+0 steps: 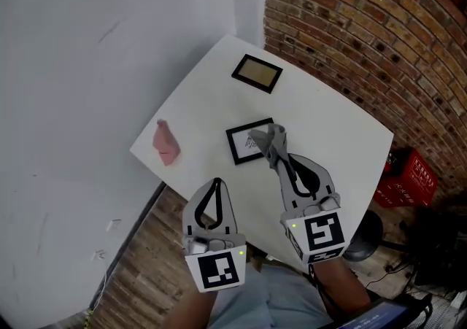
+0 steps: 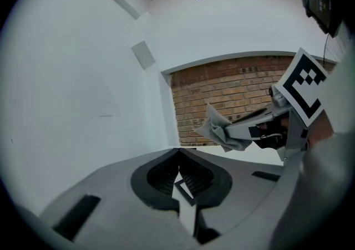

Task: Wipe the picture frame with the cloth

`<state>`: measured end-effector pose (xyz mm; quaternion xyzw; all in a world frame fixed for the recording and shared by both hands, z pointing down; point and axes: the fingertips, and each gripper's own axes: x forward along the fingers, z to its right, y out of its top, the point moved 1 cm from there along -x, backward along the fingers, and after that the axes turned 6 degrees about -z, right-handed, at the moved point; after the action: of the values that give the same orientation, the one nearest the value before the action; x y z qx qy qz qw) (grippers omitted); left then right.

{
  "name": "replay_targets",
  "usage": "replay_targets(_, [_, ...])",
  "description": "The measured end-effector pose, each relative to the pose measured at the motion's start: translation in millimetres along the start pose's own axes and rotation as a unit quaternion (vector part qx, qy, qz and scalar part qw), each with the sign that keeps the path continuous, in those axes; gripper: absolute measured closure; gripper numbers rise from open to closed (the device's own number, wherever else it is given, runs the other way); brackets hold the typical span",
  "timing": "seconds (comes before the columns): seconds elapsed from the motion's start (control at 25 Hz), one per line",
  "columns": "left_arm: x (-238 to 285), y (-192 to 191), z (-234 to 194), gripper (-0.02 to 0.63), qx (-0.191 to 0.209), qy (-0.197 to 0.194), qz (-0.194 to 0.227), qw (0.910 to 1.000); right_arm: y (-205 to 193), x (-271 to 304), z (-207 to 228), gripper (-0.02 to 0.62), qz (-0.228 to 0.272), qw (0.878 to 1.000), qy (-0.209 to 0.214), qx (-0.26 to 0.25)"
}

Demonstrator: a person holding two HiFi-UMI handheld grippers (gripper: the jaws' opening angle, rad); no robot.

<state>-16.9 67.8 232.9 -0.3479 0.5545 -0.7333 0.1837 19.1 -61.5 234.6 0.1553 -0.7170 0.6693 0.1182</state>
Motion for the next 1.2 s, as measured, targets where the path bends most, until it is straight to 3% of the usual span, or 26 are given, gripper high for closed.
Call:
replay_targets(0.4, [67.9,-28.6,-35.4,0.597,-0.006,-0.006,-0.043,0.9990,-7.9,86.4,-10.4,0.568,-0.048,0.998,0.032,0.003])
replay_targets(0.88, [135.1,-96.1,-64.5,0.597,-0.024,-0.027,-0.130,0.9908,-71.4,184.7,-36.1,0.568,-0.145,0.987,0.069,-0.015])
replay_targets(1.2, [159.8,-130.9,-77.4,0.597,-0.037,-0.032,-0.163,0.9854,-102.8,222.4,-47.7,0.569,-0.179,0.980,0.086,-0.021])
